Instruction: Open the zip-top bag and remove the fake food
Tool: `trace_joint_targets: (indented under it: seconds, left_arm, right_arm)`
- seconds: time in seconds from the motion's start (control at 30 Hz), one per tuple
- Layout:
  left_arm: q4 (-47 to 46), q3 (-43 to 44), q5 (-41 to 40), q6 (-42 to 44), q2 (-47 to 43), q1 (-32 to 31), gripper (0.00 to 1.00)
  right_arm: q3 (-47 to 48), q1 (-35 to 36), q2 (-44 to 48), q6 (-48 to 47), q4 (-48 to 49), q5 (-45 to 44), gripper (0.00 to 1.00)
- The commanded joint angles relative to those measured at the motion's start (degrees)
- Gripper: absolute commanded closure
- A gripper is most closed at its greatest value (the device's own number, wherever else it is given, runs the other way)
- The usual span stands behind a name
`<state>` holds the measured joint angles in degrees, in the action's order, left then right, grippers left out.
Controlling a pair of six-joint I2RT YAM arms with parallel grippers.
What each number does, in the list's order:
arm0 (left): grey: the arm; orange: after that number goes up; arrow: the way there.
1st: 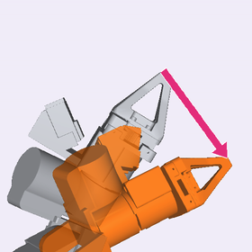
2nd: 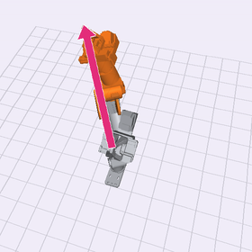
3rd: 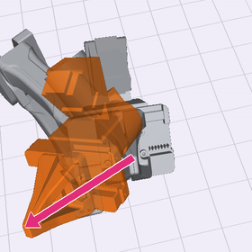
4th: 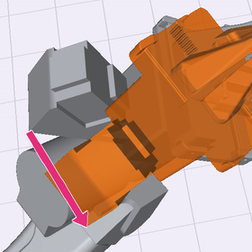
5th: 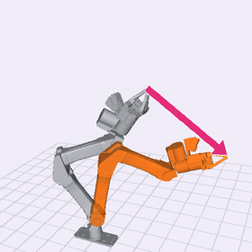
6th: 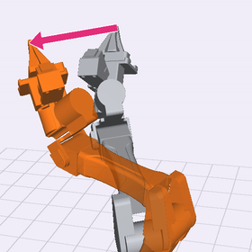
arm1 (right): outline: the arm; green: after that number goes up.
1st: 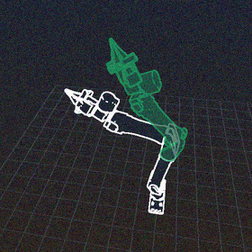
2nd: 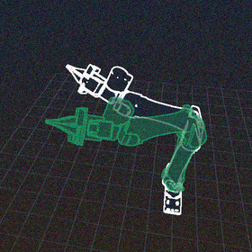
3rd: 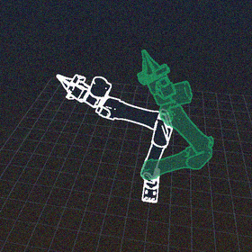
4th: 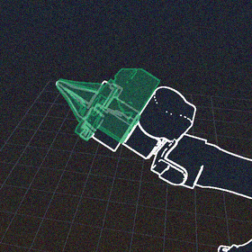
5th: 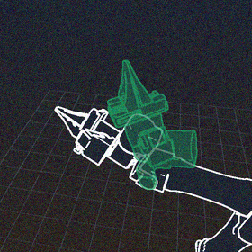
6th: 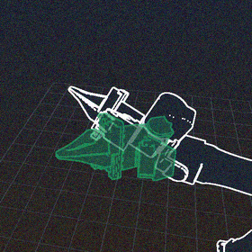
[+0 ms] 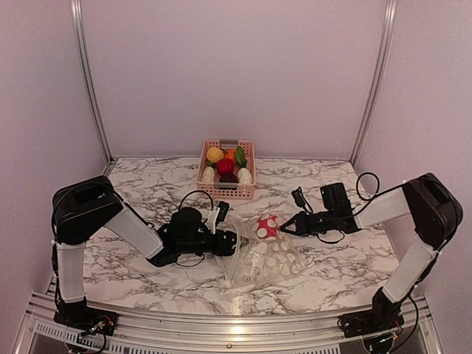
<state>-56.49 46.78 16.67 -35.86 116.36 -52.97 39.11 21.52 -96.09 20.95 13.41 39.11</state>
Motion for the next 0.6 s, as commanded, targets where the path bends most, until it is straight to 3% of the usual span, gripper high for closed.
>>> trace_joint_targets:
  seconds: [0.0,0.43,0.47,0.57]
  left_arm:
    - [-1.50,2.10,1.59,-1.07,4.44,-0.38,0.45]
    - [-6.45,4.09,4.45,-3.00,8.66,-0.38,0.45]
    - [-6.58,3.86,4.55,-2.96,8.45,-0.38,0.45]
    - [-6.97,3.04,4.54,-2.68,8.06,-0.38,0.45]
  right_arm:
    - [-1.51,1.29,1.70,1.37,1.75,2.28,1.00]
    - [-11.29,6.78,5.80,10.96,10.65,6.73,1.00]
    - [-11.48,6.66,6.65,10.21,9.21,6.42,0.97]
    - [-11.11,5.00,10.64,7.07,2.09,3.92,0.74]
